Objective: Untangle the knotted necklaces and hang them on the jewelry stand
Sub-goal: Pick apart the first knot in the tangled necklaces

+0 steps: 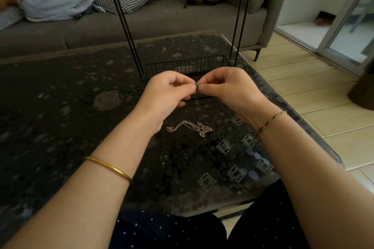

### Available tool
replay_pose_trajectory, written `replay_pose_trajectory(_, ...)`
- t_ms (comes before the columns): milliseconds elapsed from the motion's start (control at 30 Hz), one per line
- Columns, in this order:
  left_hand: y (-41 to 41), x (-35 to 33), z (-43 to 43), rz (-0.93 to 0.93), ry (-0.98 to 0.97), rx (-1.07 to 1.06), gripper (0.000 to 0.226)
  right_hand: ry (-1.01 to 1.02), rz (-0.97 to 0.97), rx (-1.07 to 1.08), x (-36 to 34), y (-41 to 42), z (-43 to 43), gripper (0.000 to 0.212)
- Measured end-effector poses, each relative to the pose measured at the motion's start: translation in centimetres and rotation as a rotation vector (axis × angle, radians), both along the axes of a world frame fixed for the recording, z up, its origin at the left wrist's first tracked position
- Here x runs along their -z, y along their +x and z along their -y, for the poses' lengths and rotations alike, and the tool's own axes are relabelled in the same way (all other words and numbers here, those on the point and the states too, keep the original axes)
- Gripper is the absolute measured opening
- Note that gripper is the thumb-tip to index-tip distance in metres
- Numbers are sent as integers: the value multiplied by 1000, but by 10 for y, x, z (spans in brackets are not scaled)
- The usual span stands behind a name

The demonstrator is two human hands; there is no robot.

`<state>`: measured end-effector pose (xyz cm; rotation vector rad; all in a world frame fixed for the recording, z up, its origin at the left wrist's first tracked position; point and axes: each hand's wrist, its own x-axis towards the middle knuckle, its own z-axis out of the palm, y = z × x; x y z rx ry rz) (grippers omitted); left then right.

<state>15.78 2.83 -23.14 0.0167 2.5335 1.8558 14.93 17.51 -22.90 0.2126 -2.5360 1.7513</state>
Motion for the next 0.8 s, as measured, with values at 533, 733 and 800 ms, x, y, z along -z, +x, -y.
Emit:
replay_pose_trajectory(533,0,-2,0,-54,74,-31,19,-51,12,0,-2,1,-1,7)
replay_pose_trajectory(733,0,-2,-1,20,158,-46,18,16,-12,-13,-1,1,0,3)
replay_pose_trajectory(800,1,-1,-1,9,107,-40,17,39,-22,-16,0,0,1,2)
